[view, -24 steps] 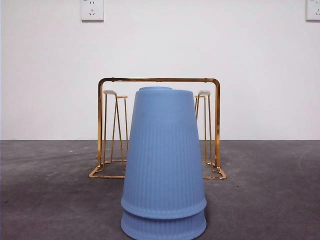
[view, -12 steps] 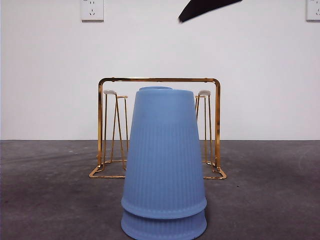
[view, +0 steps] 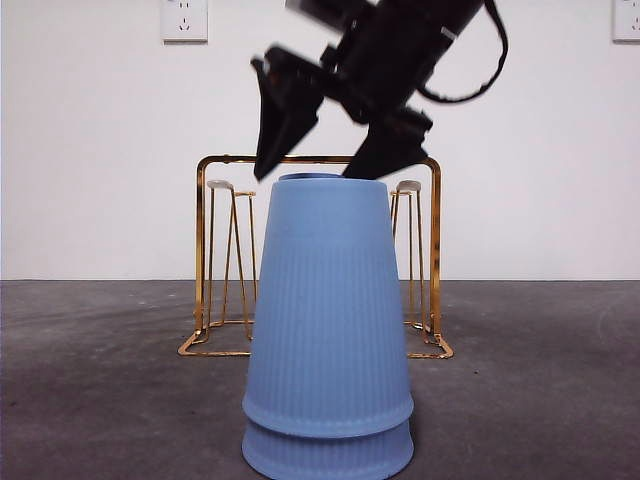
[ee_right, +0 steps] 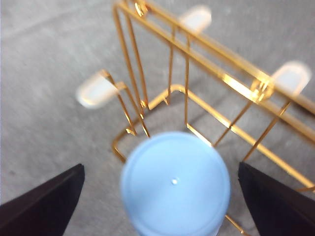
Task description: The left arm pick up the left cup on cup holder and place it on desk, then the right arm insert the right cup into the first cup, and then the left arm insert the mid cup into the first cup
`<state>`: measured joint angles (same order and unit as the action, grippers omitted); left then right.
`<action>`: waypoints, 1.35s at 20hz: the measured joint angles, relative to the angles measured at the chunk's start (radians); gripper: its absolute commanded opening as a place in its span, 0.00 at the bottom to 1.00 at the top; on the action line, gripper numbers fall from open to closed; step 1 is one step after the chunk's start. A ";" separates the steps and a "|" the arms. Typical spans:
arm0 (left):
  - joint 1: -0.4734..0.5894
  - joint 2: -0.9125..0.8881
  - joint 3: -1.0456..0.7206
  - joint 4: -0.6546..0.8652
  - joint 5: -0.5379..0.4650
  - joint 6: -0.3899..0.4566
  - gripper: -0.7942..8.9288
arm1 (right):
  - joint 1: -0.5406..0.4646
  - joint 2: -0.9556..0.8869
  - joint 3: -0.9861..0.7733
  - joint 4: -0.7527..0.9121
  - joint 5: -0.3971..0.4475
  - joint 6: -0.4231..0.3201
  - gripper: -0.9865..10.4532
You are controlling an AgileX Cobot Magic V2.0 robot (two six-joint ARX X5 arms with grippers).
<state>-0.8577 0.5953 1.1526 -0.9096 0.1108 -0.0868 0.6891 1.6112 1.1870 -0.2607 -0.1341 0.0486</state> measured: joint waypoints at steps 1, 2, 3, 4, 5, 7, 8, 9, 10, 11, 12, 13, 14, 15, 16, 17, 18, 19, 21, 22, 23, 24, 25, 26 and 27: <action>0.000 0.000 0.000 0.000 0.000 -0.003 0.60 | -0.001 0.018 0.000 0.000 0.000 0.000 0.52; 0.000 0.000 0.000 0.000 0.000 -0.006 0.60 | -0.002 0.028 0.001 0.011 0.003 -0.008 0.52; 0.000 0.000 0.000 -0.001 0.000 -0.008 0.60 | -0.002 0.029 0.003 0.011 0.002 -0.008 0.52; 0.000 0.000 0.000 -0.001 0.000 -0.011 0.60 | -0.002 0.030 0.003 0.011 0.002 -0.008 0.48; 0.000 0.000 0.000 -0.001 0.000 -0.014 0.60 | -0.002 0.030 0.003 0.014 0.003 -0.008 0.40; 0.000 0.000 0.000 -0.001 0.000 -0.020 0.60 | -0.003 0.030 0.003 0.014 0.004 -0.007 0.31; 0.000 0.000 0.000 -0.001 0.000 -0.022 0.60 | -0.006 0.030 0.003 0.012 0.005 -0.008 0.30; 0.000 0.000 0.000 -0.001 0.000 -0.026 0.60 | -0.008 0.030 0.004 0.012 0.003 -0.007 0.30; 0.000 0.000 0.000 -0.001 0.000 -0.029 0.60 | -0.008 0.030 0.004 0.012 0.003 -0.007 0.29; 0.000 0.000 0.000 -0.001 0.000 -0.031 0.60 | -0.008 0.030 0.004 0.015 0.003 -0.007 0.29; 0.000 0.000 0.000 -0.001 0.000 -0.032 0.60 | -0.008 0.030 0.004 0.018 0.003 -0.007 0.29; 0.000 0.000 0.000 -0.001 0.000 -0.033 0.60 | -0.008 0.030 0.004 0.018 0.003 -0.007 0.29; 0.000 0.000 0.000 -0.001 0.000 -0.033 0.60 | -0.009 0.030 0.008 0.013 0.003 -0.007 0.29; 0.000 0.000 0.000 -0.001 0.000 -0.033 0.60 | -0.009 0.030 0.016 0.003 0.003 -0.007 0.29; 0.000 0.000 0.000 -0.001 0.000 -0.033 0.60 | -0.009 0.030 0.029 -0.006 0.003 -0.007 0.29; 0.000 0.000 0.000 -0.001 0.000 -0.033 0.60 | -0.009 0.030 0.050 -0.025 0.003 -0.007 0.29; 0.000 0.000 0.000 -0.001 0.000 -0.033 0.60 | -0.009 0.030 0.076 -0.053 0.003 -0.007 0.29; 0.000 0.000 0.000 -0.001 0.000 -0.033 0.60 | -0.009 0.030 0.108 -0.089 0.003 -0.007 0.29; 0.000 0.000 0.000 0.000 0.000 -0.033 0.60 | -0.009 0.030 0.178 -0.166 0.003 -0.007 0.29; 0.000 0.000 0.000 0.000 0.000 -0.033 0.60 | -0.009 0.030 0.208 -0.197 0.003 -0.008 0.29; 0.000 0.000 0.000 0.000 0.000 -0.033 0.60 | -0.008 0.029 0.233 -0.218 0.003 -0.008 0.29; 0.000 0.000 0.000 0.000 0.000 -0.033 0.60 | -0.008 0.027 0.255 -0.236 0.003 -0.008 0.29; 0.000 0.000 0.000 0.000 0.000 -0.033 0.60 | -0.008 0.019 0.271 -0.251 0.003 -0.008 0.29; 0.000 0.000 0.000 0.000 0.000 -0.033 0.60 | -0.008 0.005 0.277 -0.260 0.003 -0.008 0.29; 0.000 0.000 0.000 0.000 0.000 -0.033 0.60 | -0.008 -0.017 0.278 -0.265 0.003 -0.008 0.29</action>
<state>-0.8577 0.5953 1.1526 -0.9096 0.1108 -0.1196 0.6807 1.5944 1.4647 -0.5255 -0.1307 0.0402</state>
